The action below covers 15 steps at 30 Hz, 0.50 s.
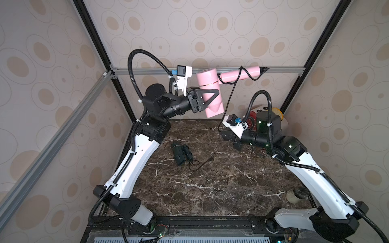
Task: Wrap the cord around the hair dryer
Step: Wrap the power cord around the hair dryer.
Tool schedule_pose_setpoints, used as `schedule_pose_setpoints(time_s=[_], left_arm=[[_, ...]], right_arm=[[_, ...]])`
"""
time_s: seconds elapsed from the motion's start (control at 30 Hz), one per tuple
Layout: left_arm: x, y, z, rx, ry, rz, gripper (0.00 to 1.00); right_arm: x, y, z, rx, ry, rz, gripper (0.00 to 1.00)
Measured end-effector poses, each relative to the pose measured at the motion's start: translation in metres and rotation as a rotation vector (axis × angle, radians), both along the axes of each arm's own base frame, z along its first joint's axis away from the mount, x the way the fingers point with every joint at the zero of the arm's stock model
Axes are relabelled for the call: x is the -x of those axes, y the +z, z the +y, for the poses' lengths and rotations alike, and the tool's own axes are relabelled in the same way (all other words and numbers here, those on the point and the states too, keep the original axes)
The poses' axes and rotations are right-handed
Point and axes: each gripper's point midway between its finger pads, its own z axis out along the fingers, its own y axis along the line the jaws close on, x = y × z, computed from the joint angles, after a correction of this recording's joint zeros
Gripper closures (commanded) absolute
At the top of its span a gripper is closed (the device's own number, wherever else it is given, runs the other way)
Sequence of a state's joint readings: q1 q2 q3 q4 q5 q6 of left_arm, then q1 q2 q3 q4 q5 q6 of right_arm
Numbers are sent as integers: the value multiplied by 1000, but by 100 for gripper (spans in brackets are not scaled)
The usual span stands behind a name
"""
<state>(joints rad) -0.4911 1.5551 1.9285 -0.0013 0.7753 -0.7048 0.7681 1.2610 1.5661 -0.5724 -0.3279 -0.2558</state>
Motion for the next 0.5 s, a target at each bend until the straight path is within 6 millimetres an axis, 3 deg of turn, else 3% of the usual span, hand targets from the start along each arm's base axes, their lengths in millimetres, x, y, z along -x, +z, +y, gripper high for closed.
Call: schedule_pose_setpoints(time_s=[0.1, 0.27, 0.37, 0.5], left_arm=[[-17, -20, -3, -107, 61, -4, 100], [-23, -46, 11, -316, 177, -48, 100], [-22, -63, 21, -424, 220, -59, 100], [-22, -100, 26, -567, 215, -22, 100]], right_arm=[[19, 5, 8, 24, 18, -26, 100], [45, 10, -5, 84, 11, -40, 100], [60, 31, -15, 95, 15, -77, 100], [68, 75, -28, 81, 1, -170, 100]])
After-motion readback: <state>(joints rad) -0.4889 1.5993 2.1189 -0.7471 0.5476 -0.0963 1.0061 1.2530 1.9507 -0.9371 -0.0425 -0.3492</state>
